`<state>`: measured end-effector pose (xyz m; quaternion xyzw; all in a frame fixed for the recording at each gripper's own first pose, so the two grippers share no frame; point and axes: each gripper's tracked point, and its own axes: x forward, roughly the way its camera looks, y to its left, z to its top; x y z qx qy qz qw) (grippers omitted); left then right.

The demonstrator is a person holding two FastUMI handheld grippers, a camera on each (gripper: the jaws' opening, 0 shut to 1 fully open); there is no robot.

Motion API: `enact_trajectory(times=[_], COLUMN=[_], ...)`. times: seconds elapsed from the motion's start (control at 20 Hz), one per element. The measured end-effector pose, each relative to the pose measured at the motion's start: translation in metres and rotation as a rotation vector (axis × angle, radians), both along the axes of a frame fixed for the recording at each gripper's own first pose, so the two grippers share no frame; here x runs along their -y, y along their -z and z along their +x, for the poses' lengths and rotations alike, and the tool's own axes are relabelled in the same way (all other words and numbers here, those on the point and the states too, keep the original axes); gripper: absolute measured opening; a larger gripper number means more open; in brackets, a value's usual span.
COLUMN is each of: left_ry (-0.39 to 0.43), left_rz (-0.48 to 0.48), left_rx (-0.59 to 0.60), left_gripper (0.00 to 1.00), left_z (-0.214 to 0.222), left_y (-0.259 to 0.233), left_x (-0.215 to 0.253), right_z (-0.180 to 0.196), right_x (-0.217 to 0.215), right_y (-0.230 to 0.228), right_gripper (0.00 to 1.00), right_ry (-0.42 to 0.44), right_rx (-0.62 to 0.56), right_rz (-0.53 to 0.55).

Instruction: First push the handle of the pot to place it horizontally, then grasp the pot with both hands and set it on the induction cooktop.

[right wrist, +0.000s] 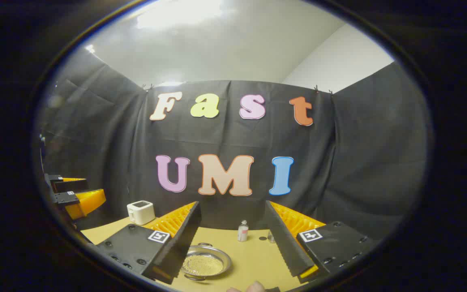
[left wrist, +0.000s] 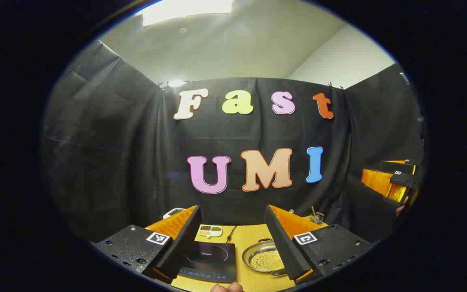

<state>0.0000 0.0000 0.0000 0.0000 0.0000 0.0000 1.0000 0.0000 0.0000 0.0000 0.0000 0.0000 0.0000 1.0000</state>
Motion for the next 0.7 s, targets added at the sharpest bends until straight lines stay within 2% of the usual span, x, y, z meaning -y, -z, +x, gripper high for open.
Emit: enact_trajectory(times=[0.1, 0.15, 0.3, 0.45, 0.5, 0.7], left_ry=[-0.016, -0.027, -0.060, -0.088, -0.098, -0.099], left_rz=[0.004, 0.006, 0.011, 0.019, 0.028, 0.007], left_rx=[0.009, 0.009, -0.021, -0.040, -0.037, -0.036], left_gripper=[0.95, 0.92, 0.92, 0.92, 0.95, 0.92], left_z=[-0.001, -0.002, -0.004, -0.010, -0.011, -0.012], left_y=[-0.008, -0.009, -0.003, -0.002, -0.004, -0.002], left_x=[0.006, 0.009, 0.021, 0.032, 0.033, 0.040], right_z=[0.001, 0.002, 0.006, 0.010, 0.013, 0.021], right_x=[0.013, 0.020, 0.037, 0.045, 0.048, 0.044], right_y=[-0.001, -0.001, 0.010, 0.028, 0.029, 0.032], right_gripper=[0.97, 0.97, 0.97, 0.97, 0.97, 0.97], right_ry=[-0.011, -0.014, -0.036, -0.070, -0.072, -0.097], right_rx=[0.002, 0.003, -0.007, -0.037, -0.038, -0.046], right_rz=[-0.004, -0.010, 0.004, 0.056, 0.067, 0.058])
